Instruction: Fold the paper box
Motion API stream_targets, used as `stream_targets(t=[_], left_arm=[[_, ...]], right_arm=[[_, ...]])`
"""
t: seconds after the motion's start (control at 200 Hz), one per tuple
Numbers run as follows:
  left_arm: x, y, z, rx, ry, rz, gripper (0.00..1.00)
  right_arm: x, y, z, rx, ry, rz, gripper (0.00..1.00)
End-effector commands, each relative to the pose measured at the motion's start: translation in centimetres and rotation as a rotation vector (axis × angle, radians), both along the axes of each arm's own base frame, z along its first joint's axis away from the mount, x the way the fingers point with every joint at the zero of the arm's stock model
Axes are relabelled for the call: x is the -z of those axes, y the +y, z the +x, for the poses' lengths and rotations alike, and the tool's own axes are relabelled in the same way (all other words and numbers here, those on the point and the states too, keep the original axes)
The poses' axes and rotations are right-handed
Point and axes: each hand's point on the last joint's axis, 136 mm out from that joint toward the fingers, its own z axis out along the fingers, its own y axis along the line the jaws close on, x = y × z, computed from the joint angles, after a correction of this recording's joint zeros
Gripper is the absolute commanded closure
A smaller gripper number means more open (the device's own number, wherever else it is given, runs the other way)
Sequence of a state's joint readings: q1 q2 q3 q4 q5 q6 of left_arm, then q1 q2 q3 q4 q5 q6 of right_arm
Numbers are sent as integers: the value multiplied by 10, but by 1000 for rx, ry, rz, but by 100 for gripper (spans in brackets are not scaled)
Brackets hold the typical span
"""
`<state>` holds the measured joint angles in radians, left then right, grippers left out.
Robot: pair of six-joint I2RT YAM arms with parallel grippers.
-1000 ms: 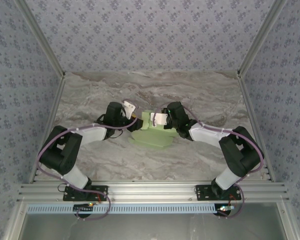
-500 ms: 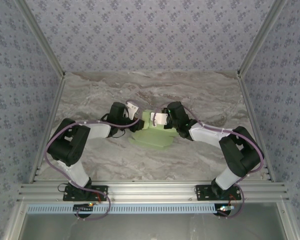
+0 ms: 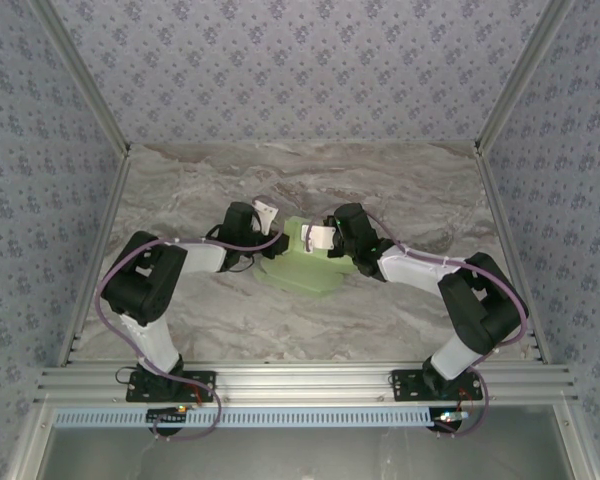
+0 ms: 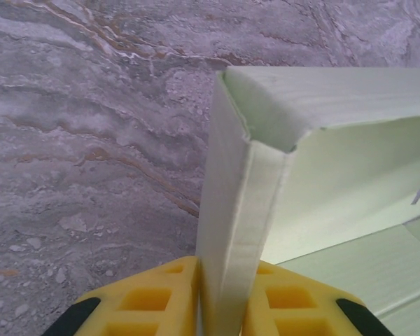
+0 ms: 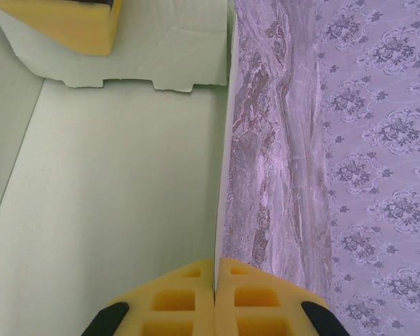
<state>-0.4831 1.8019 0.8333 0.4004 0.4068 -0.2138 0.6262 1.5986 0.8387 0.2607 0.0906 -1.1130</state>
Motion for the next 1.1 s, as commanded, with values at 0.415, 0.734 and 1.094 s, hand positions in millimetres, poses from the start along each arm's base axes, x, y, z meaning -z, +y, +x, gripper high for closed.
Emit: stream_targets(t=[0.415,0.734,1.094], left_arm=[[-1,36,39,-367,-81,159,82],[-6,45,43,-475,-160,314,81],[-24,21,37,-353,-246,143,65]], right_arm=[[-13,26,-25,-104,59,67,100],[-12,26,-31,-115,91,78,100],[-1,20,-30,-94,124,73,100]])
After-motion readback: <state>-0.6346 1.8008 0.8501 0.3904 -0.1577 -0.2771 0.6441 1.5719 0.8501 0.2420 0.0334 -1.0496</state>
